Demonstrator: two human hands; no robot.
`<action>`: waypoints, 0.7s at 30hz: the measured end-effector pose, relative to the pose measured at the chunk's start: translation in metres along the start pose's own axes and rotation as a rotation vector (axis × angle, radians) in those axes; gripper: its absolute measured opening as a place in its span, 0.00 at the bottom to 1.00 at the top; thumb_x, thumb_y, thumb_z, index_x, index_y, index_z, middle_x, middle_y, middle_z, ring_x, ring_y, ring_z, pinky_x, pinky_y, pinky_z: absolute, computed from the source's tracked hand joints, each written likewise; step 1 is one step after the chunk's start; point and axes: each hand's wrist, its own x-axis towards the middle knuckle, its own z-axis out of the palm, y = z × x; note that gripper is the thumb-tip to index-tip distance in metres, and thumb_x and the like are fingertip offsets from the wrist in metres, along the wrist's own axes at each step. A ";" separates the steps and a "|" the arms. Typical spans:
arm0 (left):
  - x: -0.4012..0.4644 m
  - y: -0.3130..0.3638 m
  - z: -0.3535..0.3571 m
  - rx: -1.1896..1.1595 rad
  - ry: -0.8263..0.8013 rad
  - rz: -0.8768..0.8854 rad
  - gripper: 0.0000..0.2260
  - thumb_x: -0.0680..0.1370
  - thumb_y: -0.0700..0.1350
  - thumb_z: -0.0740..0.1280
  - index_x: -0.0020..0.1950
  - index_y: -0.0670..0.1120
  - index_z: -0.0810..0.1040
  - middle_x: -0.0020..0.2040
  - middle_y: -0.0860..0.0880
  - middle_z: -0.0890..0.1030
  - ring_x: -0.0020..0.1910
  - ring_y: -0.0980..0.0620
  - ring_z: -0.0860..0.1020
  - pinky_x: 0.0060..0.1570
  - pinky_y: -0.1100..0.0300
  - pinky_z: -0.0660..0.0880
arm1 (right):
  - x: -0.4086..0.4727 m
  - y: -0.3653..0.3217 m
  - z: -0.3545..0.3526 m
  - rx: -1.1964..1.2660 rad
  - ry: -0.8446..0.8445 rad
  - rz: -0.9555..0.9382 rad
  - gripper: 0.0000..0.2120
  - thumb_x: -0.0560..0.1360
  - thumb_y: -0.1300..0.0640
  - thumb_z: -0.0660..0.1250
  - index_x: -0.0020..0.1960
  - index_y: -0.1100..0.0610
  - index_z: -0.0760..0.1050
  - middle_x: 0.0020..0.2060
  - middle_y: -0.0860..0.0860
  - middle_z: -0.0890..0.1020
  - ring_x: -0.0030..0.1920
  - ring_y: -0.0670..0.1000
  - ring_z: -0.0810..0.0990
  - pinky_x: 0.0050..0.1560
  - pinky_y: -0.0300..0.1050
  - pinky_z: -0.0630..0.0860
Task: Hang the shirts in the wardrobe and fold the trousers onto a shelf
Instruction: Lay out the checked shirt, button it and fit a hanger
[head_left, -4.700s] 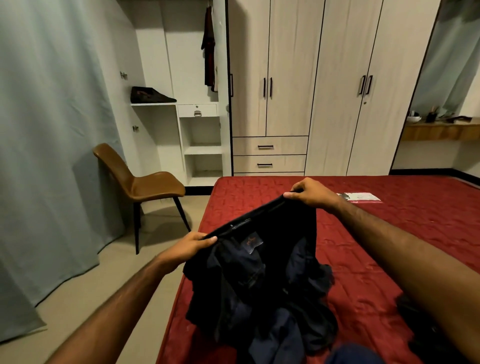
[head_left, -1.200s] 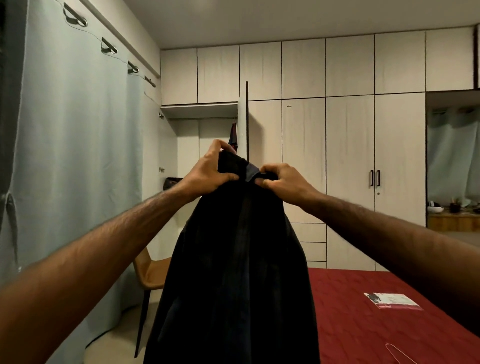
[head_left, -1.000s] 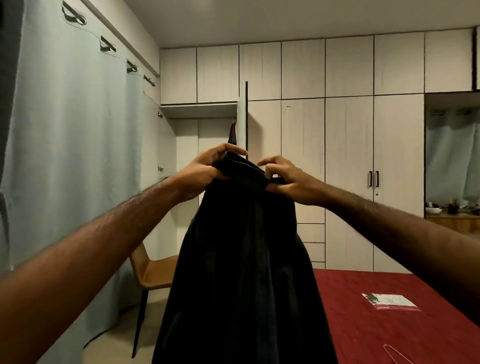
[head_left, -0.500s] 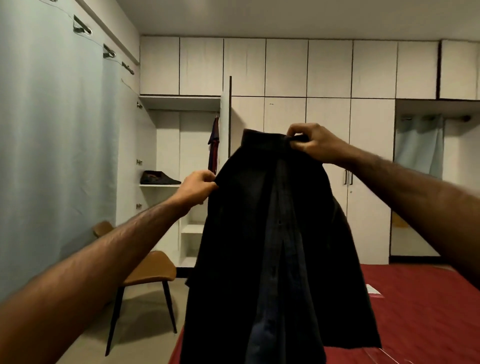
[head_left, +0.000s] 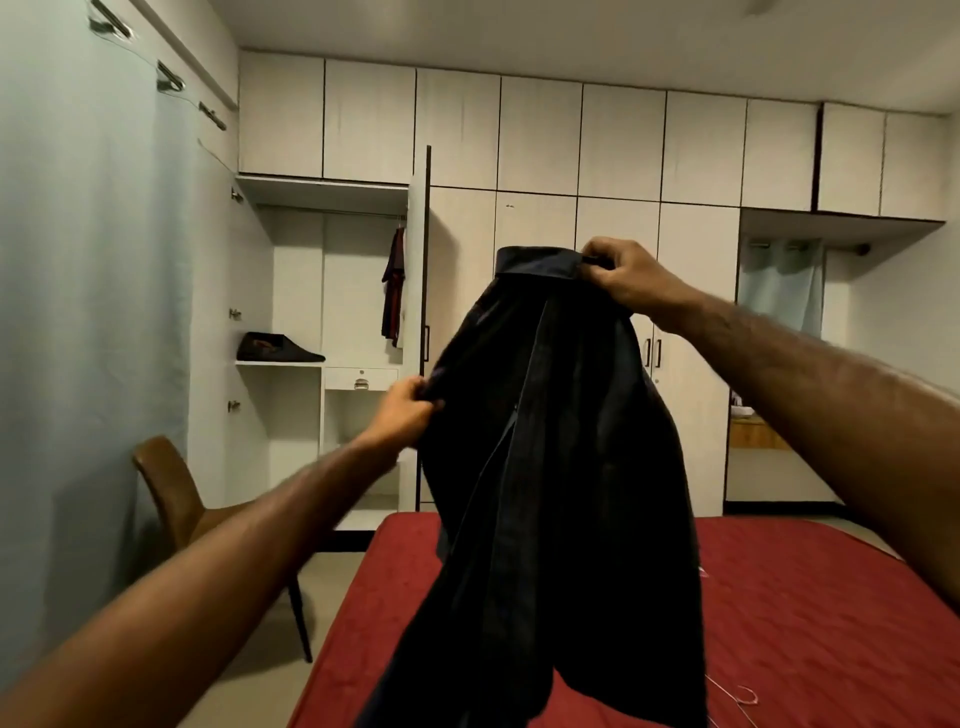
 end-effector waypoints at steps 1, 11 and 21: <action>0.005 0.006 -0.009 -0.043 0.044 0.013 0.06 0.82 0.37 0.62 0.52 0.45 0.76 0.52 0.41 0.80 0.48 0.44 0.80 0.48 0.50 0.78 | -0.001 0.007 -0.006 -0.034 0.035 0.002 0.06 0.80 0.53 0.66 0.44 0.50 0.75 0.42 0.49 0.79 0.44 0.49 0.78 0.37 0.42 0.76; 0.007 0.109 -0.102 0.433 -0.030 0.339 0.12 0.77 0.57 0.68 0.50 0.49 0.83 0.43 0.49 0.86 0.45 0.47 0.84 0.39 0.60 0.79 | -0.013 0.032 -0.034 0.073 -0.152 0.096 0.10 0.75 0.55 0.72 0.53 0.58 0.78 0.50 0.56 0.82 0.51 0.52 0.81 0.49 0.46 0.79; 0.031 0.054 -0.131 -0.037 -0.370 0.065 0.15 0.69 0.49 0.78 0.53 0.45 0.85 0.52 0.39 0.84 0.44 0.46 0.85 0.41 0.56 0.83 | 0.005 0.069 0.008 0.591 -0.500 0.262 0.32 0.68 0.50 0.78 0.67 0.60 0.74 0.58 0.57 0.81 0.53 0.52 0.83 0.53 0.45 0.82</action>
